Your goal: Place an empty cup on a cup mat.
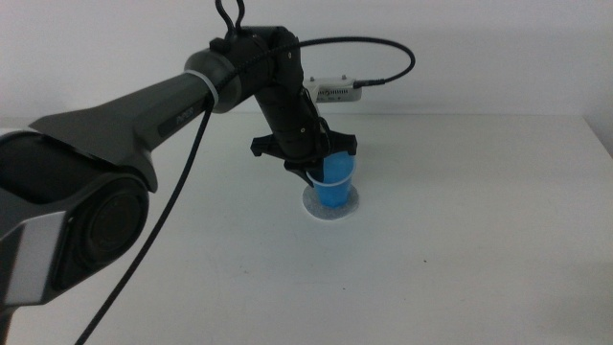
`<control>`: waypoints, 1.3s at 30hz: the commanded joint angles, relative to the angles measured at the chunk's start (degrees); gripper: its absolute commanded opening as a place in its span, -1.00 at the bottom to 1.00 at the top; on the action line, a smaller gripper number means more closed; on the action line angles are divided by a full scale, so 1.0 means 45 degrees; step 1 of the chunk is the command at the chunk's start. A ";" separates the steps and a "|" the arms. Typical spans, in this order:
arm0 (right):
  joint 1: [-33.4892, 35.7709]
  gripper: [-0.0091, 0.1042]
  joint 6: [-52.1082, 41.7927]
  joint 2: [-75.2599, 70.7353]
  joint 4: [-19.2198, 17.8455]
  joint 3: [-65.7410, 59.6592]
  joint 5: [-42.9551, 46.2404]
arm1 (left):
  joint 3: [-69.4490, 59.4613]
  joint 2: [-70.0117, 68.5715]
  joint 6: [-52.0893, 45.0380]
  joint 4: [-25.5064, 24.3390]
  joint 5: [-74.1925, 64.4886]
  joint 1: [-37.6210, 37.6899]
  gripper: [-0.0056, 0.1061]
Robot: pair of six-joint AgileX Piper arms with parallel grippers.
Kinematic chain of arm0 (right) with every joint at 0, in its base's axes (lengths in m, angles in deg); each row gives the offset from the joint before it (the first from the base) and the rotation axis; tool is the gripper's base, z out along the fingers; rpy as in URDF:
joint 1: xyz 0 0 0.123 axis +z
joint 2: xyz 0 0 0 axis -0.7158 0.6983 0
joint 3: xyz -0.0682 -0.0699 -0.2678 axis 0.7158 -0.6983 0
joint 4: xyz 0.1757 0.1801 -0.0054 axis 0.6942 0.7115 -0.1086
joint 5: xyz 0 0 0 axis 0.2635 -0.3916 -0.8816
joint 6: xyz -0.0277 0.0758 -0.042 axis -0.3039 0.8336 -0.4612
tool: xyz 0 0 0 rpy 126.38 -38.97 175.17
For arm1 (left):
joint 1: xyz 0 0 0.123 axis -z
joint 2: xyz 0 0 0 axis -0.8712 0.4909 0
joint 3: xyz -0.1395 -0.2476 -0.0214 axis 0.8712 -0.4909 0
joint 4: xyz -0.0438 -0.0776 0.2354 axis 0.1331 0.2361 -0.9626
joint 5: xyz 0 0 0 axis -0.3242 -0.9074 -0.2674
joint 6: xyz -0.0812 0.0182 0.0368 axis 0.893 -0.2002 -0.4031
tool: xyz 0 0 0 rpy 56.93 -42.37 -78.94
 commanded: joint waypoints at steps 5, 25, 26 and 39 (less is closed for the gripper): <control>0.0020 0.80 -0.0052 -0.0062 -0.0069 -0.0041 0.0084 | 0.0150 0.0130 0.0175 -0.0383 -0.0069 0.0041 -0.83; 0.0020 0.80 -0.0052 -0.0062 -0.0069 -0.0041 0.0084 | -0.3037 -0.5626 -0.3660 -0.0039 0.0282 -0.0980 0.78; 0.0020 0.80 -0.0052 -0.0062 -0.0069 -0.0041 0.0084 | -0.4249 -0.6425 -0.3685 -0.0194 0.1015 -0.1034 0.78; 0.0020 0.80 -0.0052 -0.0062 -0.0069 -0.0041 0.0084 | -1.7126 -1.6879 -0.3999 -0.1130 0.9691 -0.2209 0.78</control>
